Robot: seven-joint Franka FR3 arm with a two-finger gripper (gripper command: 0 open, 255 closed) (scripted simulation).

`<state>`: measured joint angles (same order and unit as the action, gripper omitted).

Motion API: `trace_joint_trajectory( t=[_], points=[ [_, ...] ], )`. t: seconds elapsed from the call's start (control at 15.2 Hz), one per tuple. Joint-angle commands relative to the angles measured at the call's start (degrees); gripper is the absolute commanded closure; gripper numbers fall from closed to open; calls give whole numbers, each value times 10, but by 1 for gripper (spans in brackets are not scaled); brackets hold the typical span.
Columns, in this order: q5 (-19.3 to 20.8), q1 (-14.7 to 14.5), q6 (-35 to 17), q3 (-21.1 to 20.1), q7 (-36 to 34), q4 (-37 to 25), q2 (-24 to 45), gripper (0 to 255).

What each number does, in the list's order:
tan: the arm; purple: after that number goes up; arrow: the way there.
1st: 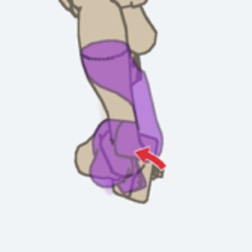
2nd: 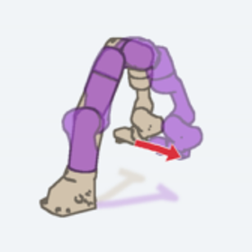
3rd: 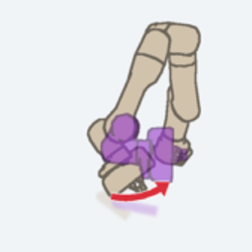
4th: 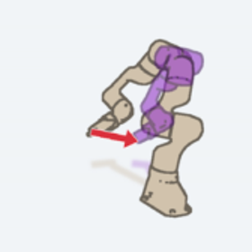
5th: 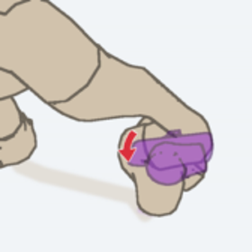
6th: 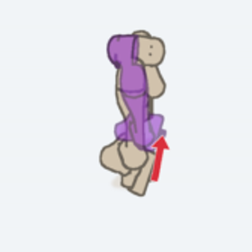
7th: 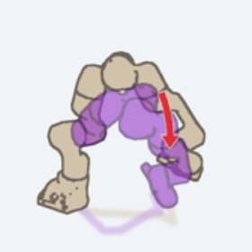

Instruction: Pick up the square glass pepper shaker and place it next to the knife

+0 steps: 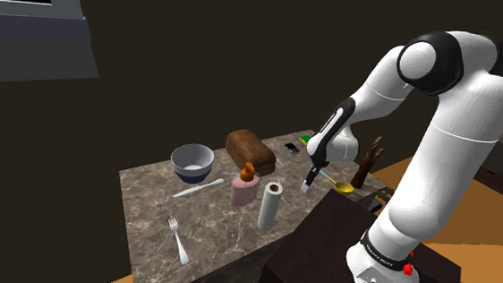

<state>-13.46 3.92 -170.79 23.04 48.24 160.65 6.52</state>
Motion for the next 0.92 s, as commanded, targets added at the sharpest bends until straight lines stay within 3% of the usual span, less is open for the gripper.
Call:
trace_joint_trajectory(
  t=[0.0,0.2,0.26,0.86],
  points=[
    [-3,1,-1,-2,2,0,1,0],
    [-2,1,-1,-1,1,0,1,0],
    [-2,1,-1,-1,1,0,1,255],
    [-3,1,-1,-2,2,0,1,255]
  ],
)
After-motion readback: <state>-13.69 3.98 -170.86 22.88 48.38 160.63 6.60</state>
